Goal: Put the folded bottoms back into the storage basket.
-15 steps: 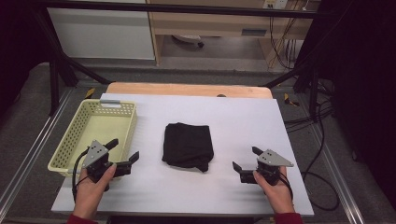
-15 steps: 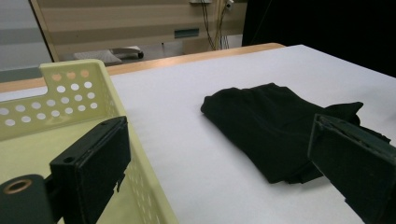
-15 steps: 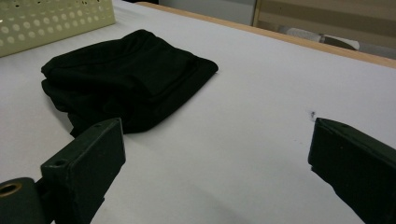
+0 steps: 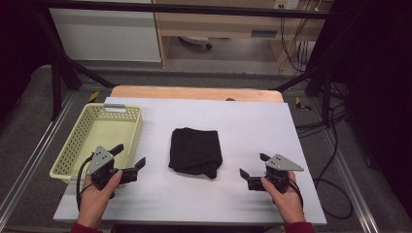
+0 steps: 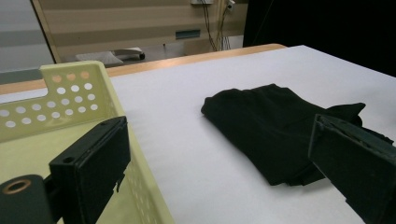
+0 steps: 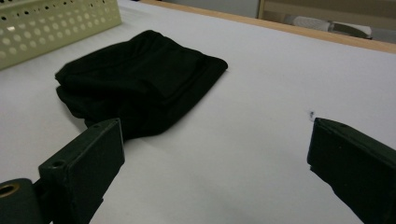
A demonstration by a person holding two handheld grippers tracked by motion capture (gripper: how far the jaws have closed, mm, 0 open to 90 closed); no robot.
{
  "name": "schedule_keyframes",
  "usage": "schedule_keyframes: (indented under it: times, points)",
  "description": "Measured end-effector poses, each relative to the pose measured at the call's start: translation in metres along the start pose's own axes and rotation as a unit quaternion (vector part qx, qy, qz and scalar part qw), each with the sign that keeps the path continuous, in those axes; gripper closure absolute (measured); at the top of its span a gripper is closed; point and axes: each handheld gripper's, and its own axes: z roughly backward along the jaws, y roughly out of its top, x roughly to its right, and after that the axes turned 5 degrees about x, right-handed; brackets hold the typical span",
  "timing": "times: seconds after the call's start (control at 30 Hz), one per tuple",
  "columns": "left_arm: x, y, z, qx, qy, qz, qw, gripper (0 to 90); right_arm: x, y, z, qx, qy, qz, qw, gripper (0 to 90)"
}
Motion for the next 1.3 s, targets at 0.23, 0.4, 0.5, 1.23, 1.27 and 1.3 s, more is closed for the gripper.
schedule_keyframes:
  times: [0.23, 0.4, 0.5, 1.23, 1.27, 1.3]
  points:
    - [-0.001, -0.001, 0.000, -0.003, 0.005, 0.006, 1.0000, 5.0, -0.012, 0.016, -0.004, 0.004, 0.008, -0.007, 0.9999, 3.7]
    - [-0.002, 0.000, -0.003, -0.010, 0.012, 0.007, 0.9999, 4.9, -0.020, 0.026, -0.017, 0.000, 0.017, 0.009, 0.9998, 2.5]
    - [-0.002, -0.001, -0.003, -0.010, 0.009, 0.006, 0.9999, 4.9, -0.024, 0.034, -0.023, -0.008, 0.027, 0.011, 0.9996, 2.5]
    - [0.000, -0.002, -0.002, -0.014, 0.006, 0.005, 0.9999, 4.9, -0.041, 0.076, -0.066, 0.015, 0.056, 0.032, 0.9978, 3.2]
    - [0.000, -0.003, -0.002, -0.015, 0.006, 0.004, 0.9999, 4.9, -0.041, 0.076, -0.066, 0.015, 0.056, 0.032, 0.9978, 3.2]
    - [0.001, -0.003, -0.003, -0.016, 0.005, 0.003, 0.9999, 5.0, -0.044, 0.073, -0.070, 0.010, 0.059, 0.031, 0.9978, 3.9]
